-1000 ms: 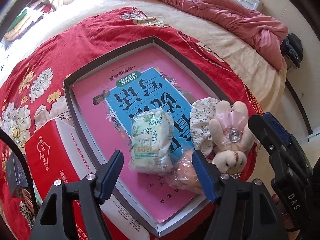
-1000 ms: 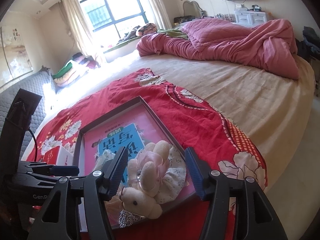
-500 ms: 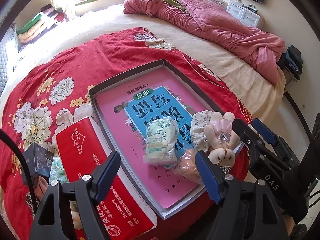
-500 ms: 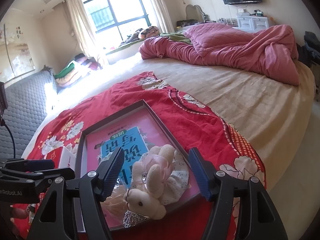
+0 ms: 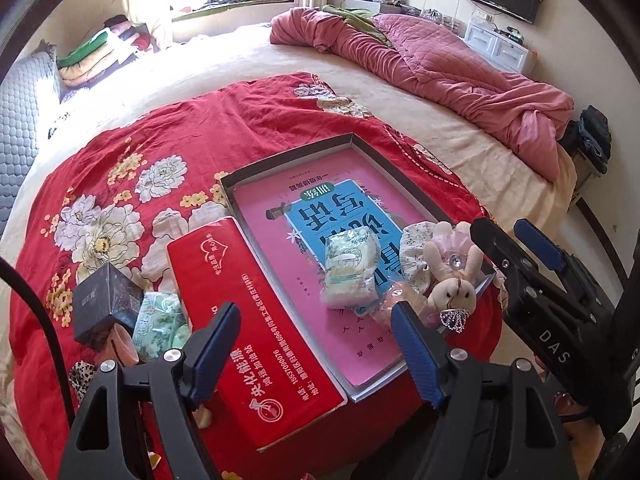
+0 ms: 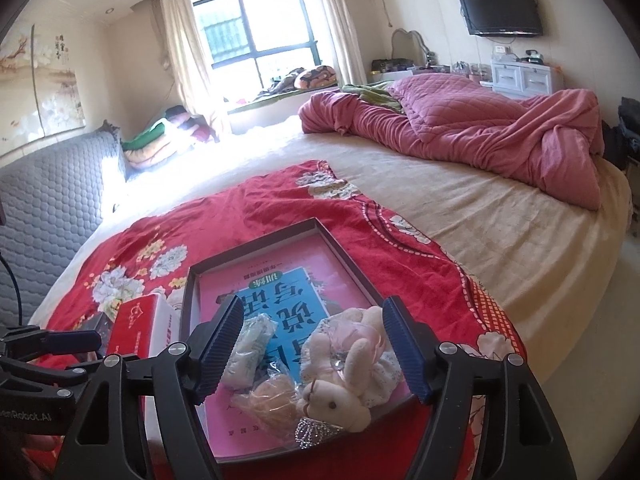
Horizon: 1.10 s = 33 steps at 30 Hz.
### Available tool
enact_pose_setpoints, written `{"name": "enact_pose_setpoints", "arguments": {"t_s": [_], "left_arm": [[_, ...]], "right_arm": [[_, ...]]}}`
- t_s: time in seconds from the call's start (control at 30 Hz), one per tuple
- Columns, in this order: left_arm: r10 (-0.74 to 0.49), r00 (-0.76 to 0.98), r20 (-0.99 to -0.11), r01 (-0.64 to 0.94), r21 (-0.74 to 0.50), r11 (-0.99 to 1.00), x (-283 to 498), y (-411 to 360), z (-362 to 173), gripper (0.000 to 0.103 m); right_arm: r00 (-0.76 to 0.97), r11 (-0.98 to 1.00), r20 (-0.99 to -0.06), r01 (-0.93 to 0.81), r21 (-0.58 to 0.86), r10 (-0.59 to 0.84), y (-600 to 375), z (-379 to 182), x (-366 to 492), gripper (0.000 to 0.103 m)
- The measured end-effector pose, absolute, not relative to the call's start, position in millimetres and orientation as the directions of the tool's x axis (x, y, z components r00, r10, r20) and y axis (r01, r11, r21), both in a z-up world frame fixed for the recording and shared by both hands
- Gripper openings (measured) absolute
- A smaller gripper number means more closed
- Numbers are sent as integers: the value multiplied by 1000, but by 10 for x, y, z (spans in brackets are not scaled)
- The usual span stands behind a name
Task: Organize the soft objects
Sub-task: 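Withdraw both open tools from the tray toward the remaining items, then move both open tools over the pile of soft items on the bedspread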
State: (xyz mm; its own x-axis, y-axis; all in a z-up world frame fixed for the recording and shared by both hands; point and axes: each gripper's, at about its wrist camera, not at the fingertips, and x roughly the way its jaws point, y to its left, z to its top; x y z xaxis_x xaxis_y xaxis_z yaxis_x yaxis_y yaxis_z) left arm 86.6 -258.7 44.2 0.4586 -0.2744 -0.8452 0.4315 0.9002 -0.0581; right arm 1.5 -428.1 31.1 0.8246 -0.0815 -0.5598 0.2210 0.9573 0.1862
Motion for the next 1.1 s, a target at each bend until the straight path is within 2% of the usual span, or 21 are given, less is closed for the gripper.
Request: {"name": "enact_pose_setpoints", "arguments": {"t_s": [0.63, 1.1], "left_arm": [[-288, 538, -793, 371, -84, 925, 650, -2013, 711, 81], [-233, 575, -784, 262, -94, 961, 599, -1278, 792, 82]], "right_arm": [[861, 977, -507, 145, 156, -47, -3884, 693, -109, 77], [875, 992, -482, 28, 124, 35, -3397, 952, -156, 78]]}}
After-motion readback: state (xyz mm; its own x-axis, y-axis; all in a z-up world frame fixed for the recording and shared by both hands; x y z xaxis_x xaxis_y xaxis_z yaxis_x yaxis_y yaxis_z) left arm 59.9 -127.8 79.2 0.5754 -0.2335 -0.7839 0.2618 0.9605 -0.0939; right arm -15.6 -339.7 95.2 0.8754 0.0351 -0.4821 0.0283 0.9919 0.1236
